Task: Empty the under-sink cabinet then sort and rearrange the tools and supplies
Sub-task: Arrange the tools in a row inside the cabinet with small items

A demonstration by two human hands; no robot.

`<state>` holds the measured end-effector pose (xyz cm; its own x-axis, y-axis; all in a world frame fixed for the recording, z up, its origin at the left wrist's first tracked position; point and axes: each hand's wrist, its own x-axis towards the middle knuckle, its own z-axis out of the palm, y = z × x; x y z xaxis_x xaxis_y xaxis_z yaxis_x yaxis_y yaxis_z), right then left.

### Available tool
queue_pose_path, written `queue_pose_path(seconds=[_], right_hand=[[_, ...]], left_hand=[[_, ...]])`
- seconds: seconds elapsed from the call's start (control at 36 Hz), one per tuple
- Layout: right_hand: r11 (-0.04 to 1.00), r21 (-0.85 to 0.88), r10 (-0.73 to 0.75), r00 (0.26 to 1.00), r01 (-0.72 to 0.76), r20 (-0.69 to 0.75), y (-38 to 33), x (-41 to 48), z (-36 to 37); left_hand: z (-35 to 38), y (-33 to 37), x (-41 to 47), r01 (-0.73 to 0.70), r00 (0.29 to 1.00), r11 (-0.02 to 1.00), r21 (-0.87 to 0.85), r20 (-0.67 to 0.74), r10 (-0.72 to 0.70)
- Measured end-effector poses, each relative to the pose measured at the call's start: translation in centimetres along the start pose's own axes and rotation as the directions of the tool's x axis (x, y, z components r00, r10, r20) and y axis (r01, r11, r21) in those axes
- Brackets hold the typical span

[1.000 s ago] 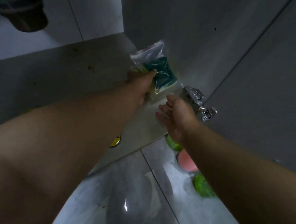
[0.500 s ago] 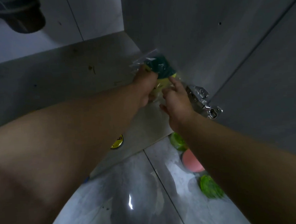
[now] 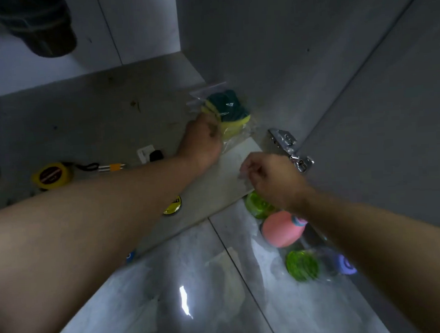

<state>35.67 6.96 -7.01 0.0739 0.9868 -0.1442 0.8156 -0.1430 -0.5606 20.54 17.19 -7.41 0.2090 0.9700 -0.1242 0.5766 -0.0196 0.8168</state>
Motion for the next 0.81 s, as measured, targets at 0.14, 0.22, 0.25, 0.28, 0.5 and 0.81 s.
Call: queue_pose_path(seconds=[0.14,0.22,0.25,0.28,0.5,0.81], right_hand=[[0.939,-0.340,-0.019,0.997,0.044,0.075,1.6,-4.3,-3.2],[0.884,-0.460,0.021,0.975,0.084,0.219,2.5,-7.1,-4.6],[0.858,-0.504,0.040,0.964,0.101,0.262,2.7,-8.0,-5.1],[0.828,-0.550,0.061,0.955,0.115,0.290,2.8,-9.0,-5.5],[0.631,-0.770,0.191,0.943,0.095,0.273,2.2,-14.9,-6.2],[0.821,-0.565,0.272,0.928,-0.084,0.256,3.0,-17.8,-5.2]], left_hand=[[-0.5,-0.5,-5.0,-0.287,0.945,0.947,0.147,0.203,0.255],[-1.0,-0.1,-7.5,-0.381,0.895,0.907,0.181,0.317,0.312],[-1.2,0.2,-8.1,-0.402,0.876,0.894,0.196,0.367,0.314],[-1.3,0.5,-8.6,-0.422,0.855,0.881,0.213,0.417,0.309],[-1.0,1.6,-12.9,-0.501,0.752,0.830,0.245,0.598,0.277],[0.2,-0.8,-17.3,-0.384,0.644,0.908,0.167,0.753,0.134]])
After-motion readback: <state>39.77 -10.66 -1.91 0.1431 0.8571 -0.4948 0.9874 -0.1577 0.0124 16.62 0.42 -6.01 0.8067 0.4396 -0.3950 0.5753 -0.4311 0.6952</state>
